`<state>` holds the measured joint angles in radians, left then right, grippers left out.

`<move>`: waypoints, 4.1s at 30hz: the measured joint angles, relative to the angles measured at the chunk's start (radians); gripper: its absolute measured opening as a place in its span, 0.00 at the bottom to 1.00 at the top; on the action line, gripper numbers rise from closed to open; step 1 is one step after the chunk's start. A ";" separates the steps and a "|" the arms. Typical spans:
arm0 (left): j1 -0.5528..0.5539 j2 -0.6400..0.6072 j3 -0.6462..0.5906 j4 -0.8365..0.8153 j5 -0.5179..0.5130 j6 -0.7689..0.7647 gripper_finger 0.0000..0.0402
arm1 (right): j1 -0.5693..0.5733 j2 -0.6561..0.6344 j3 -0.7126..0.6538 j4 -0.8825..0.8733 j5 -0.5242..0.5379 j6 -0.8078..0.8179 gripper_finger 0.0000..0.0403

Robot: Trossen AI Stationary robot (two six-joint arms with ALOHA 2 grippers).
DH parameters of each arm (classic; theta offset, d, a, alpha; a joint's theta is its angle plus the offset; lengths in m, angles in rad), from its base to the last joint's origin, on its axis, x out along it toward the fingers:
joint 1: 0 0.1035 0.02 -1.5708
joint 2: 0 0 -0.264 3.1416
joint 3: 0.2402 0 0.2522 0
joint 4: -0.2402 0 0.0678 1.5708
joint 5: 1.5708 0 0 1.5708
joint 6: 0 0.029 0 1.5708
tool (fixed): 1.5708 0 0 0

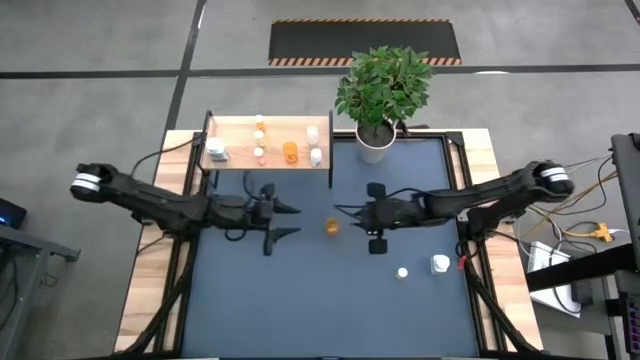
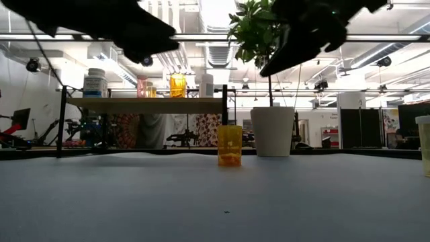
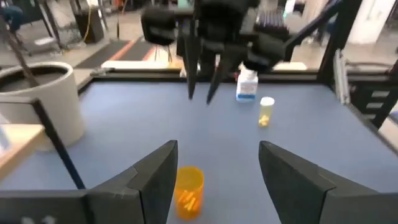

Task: Pick and place medicine bottles onto shelf by color
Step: Put the orange pill bottle on the shelf

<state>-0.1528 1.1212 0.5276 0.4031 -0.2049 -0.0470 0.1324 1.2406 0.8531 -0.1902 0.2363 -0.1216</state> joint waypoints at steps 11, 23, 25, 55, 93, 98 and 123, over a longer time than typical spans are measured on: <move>0.005 0.346 0.281 -0.157 0.048 0.080 0.52 | -0.002 -0.289 -0.271 0.234 0.000 -0.171 0.14; 0.040 0.665 0.701 -0.681 0.100 0.133 0.52 | -0.002 -0.497 -0.413 0.232 0.000 -0.193 0.13; 0.050 0.699 0.731 -0.714 0.102 0.131 0.52 | -0.002 -0.512 -0.432 0.233 0.000 -0.194 0.13; 0.098 0.720 0.717 -0.758 0.117 0.008 0.12 | -0.002 -0.533 -0.566 0.390 0.002 -0.132 0.13; 0.582 0.445 1.304 -1.441 0.146 0.483 0.00 | -0.002 -0.531 -0.577 0.405 0.003 0.051 0.13; 0.724 0.488 1.298 -1.443 0.149 0.498 0.00 | -0.002 -0.530 -0.577 0.410 0.004 0.058 0.13; 0.781 0.631 1.297 -1.451 0.156 0.273 0.00 | -0.002 -0.530 -0.577 0.409 0.027 0.071 0.13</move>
<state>0.6285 1.7520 1.8244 -1.0481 -0.0489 0.2262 0.1303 0.7105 0.2760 0.2188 0.2638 -0.0509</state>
